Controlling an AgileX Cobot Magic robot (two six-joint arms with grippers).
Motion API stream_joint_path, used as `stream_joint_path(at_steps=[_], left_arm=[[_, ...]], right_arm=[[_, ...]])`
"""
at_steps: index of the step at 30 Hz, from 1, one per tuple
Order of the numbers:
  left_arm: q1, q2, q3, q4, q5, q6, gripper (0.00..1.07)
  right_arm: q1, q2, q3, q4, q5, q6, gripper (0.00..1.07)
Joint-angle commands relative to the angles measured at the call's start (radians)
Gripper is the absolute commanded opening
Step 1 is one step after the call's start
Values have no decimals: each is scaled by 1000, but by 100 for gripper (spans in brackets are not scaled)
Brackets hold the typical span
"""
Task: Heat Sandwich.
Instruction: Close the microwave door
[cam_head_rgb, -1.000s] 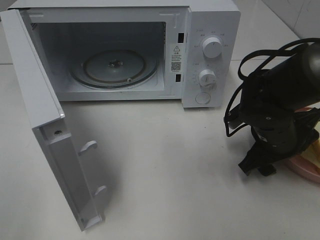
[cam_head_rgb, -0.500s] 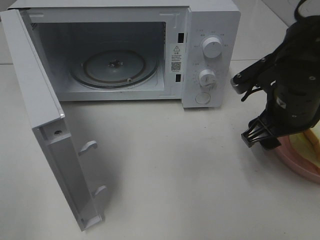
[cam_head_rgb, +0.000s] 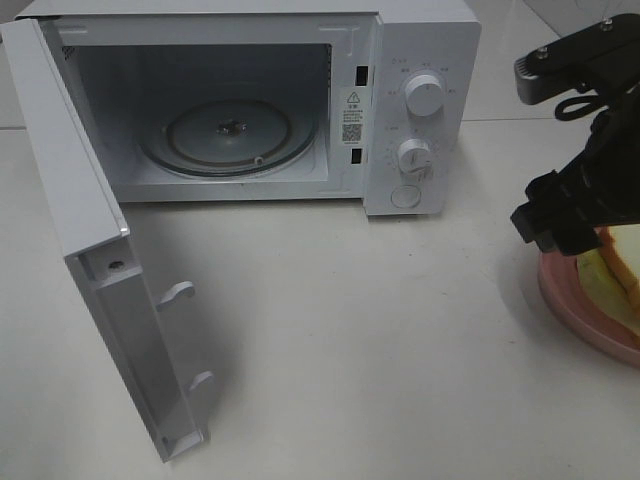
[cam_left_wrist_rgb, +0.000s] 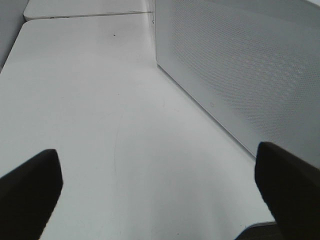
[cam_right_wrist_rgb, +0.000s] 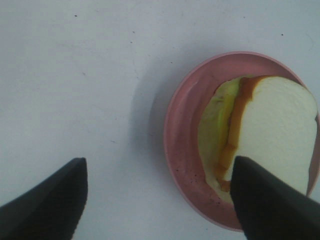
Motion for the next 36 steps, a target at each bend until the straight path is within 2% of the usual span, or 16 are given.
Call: stream_joint_path(at_steps=[1, 10, 15, 20, 28, 36], left_arm=[[2, -23, 3, -1, -7, -4, 103], [2, -23, 3, -1, -7, -4, 103], [2, -23, 3, -1, -7, -4, 103], [2, -23, 3, -1, -7, -4, 103], [2, -23, 3, -1, -7, -4, 103], [2, -23, 3, -1, -7, -4, 103]], right_arm=[[1, -69, 1, 89, 42, -83, 76], [1, -248, 2, 253, 151, -171, 76], [1, -342, 24, 262, 209, -185, 76], [1, -488, 97, 262, 267, -185, 76], [1, -802, 208, 247, 320, -188, 76], [-3, -971, 280, 250, 356, -188, 76]])
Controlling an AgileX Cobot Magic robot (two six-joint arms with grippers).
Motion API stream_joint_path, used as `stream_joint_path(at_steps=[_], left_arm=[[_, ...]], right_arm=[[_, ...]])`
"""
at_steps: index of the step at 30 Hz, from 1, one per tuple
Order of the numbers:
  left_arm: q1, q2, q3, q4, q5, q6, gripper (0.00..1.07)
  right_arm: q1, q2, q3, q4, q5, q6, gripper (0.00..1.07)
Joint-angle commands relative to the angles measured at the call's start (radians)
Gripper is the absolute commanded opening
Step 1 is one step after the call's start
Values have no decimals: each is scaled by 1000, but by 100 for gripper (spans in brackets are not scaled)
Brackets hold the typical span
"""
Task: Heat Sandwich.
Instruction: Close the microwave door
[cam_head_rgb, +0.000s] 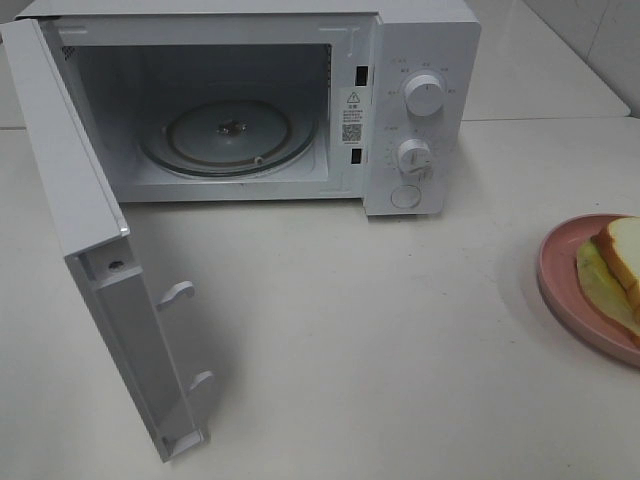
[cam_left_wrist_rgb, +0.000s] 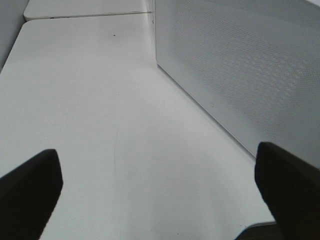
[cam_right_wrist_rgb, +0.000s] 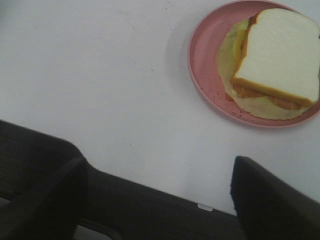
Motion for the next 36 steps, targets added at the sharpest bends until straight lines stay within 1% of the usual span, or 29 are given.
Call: stream_joint_path(at_steps=[1, 2, 6, 7, 8, 11, 12, 13, 15, 16, 18, 20, 25, 26, 29, 36], left_arm=[[2, -23, 3, -1, -7, -4, 103], [2, -23, 3, -1, -7, -4, 103], [2, -23, 3, -1, -7, -4, 103], [2, -23, 3, -1, -7, -4, 103], [2, -23, 3, -1, -7, -4, 103], [2, -23, 3, -1, -7, -4, 103], [2, -23, 3, -1, -7, -4, 103], [2, -23, 3, -1, -7, -4, 103], [2, -23, 3, -1, -7, -4, 103], [2, -23, 3, -1, -7, -4, 103], [2, -23, 3, -1, -7, -4, 103], [2, -23, 3, -1, -7, -4, 103], [2, -23, 3, -1, -7, -4, 103], [2, -23, 3, -1, -7, -4, 103], [2, -23, 3, -1, -7, -4, 103], [2, -22, 3, -1, -7, -4, 103]], right_arm=[[-7, -55, 33, -6, 12, -14, 76], [-7, -55, 33, -6, 12, -14, 76], [-99, -97, 37, -4, -20, -14, 76], [-99, -97, 37, -4, -20, -14, 76], [-152, -117, 42, 3, -53, -14, 76], [-219, -155, 71, 23, -110, -20, 76], [-219, -155, 71, 23, -110, -20, 76], [-257, -176, 72, 35, -107, -39, 76], [-299, -193, 72, 43, -107, -48, 76], [-339, -211, 72, 46, -107, -52, 76], [-352, -219, 72, 47, -107, -52, 76], [-395, -256, 72, 53, -107, -53, 76], [-436, -291, 72, 62, -107, -57, 76], [-458, -314, 73, 64, -108, -59, 76], [-479, -367, 74, 64, -108, -67, 76], [-479, -367, 77, 109, -112, -139, 76]])
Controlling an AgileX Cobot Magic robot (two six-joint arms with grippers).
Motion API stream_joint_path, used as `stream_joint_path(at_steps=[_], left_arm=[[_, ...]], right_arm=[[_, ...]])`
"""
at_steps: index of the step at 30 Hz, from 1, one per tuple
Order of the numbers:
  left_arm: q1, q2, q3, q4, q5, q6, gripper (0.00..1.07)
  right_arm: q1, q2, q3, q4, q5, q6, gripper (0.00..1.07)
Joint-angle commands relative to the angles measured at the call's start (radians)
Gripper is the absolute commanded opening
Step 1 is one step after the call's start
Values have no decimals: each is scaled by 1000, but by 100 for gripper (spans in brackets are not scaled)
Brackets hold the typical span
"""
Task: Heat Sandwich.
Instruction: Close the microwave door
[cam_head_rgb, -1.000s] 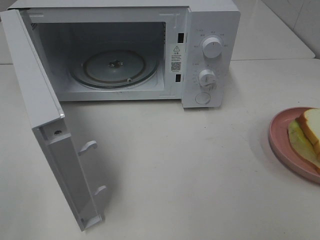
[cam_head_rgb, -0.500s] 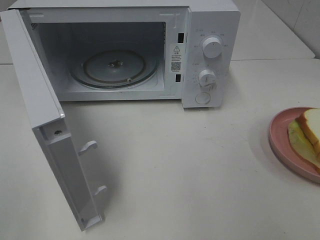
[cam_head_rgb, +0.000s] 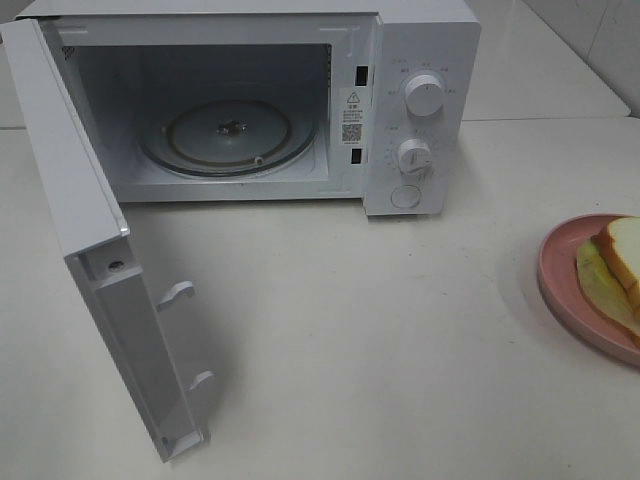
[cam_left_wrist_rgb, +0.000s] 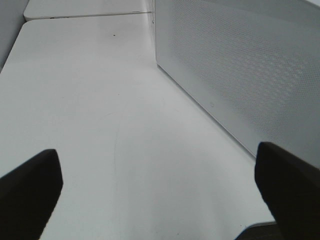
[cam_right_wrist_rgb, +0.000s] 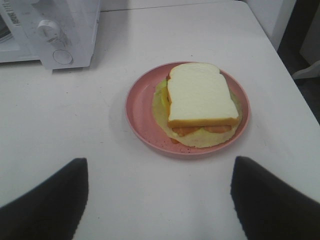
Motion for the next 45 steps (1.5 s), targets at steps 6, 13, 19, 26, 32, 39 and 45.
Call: stream_joint_path(at_steps=[6, 13, 19, 26, 32, 39, 45], left_arm=[[2, -22, 3, -1, -7, -4, 103], [2, -22, 3, -1, -7, -4, 103], [2, -22, 3, -1, -7, -4, 103], [2, -22, 3, -1, -7, -4, 103], [2, -22, 3, -1, -7, -4, 103], [2, -22, 3, -1, -7, -4, 103], [2, -22, 3, -1, -7, -4, 103]], right_arm=[[-8, -26, 3, 39, -8, -72, 76], [-8, -26, 3, 39, -8, -71, 76], [-8, -26, 3, 39, -8, -71, 76], [-8, -26, 3, 39, -8, -71, 76], [-8, -26, 3, 39, -8, -71, 76], [-8, -26, 3, 39, -8, -71, 76], [-8, -26, 3, 39, -8, -71, 76]])
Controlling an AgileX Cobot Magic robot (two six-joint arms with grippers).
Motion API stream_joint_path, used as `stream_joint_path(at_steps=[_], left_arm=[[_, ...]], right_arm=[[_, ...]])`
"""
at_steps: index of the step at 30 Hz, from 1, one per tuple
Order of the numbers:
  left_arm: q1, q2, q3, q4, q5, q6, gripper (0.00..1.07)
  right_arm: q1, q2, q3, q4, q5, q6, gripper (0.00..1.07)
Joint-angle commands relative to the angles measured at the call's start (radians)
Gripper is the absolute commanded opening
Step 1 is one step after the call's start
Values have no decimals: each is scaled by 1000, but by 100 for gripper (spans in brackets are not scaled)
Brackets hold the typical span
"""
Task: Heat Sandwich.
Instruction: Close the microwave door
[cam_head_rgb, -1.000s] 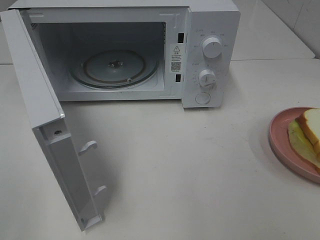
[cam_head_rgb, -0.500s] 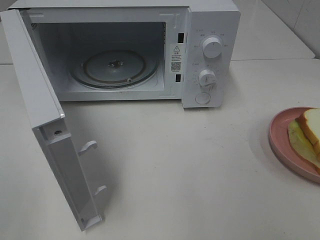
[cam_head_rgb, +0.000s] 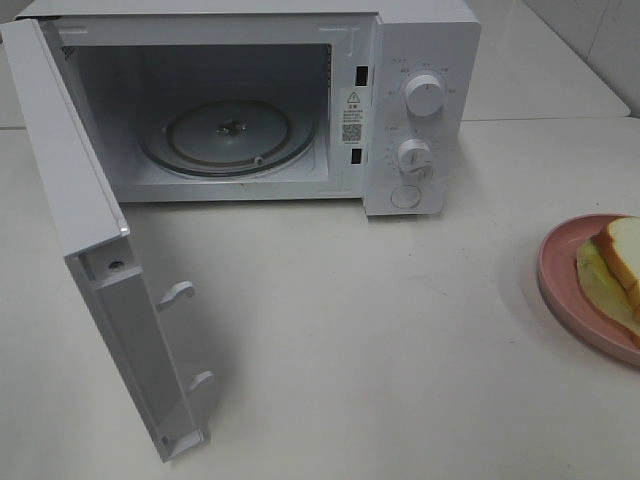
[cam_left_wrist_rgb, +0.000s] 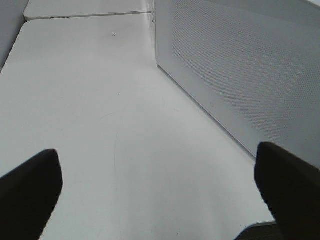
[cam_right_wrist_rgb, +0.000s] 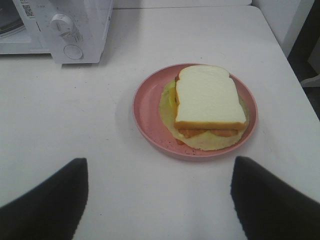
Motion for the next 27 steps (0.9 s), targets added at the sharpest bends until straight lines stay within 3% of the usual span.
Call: stream_joint_path(at_steps=[1, 18, 21, 22, 23, 25, 27], left_arm=[[2, -22, 3, -1, -7, -4, 103], [2, 1, -30, 4, -81, -5, 100], [2, 57, -30, 6, -125, -5, 87], [2, 84, -30, 5, -163, -5, 77], [2, 84, -30, 5, -163, -5, 77], [2, 113, -30, 5, -209, -5, 65], [2, 160, -30, 5, -256, -5, 47]], right_arm=[[-5, -26, 3, 4, -5, -8, 76], [-5, -26, 3, 4, -5, -8, 76], [-5, -26, 3, 4, -5, -8, 76], [-5, -26, 3, 4, -5, -8, 76], [-5, -26, 3, 4, -5, -8, 76], [-5, -26, 3, 4, -5, -8, 76], [-5, -26, 3, 4, -5, -8, 76]])
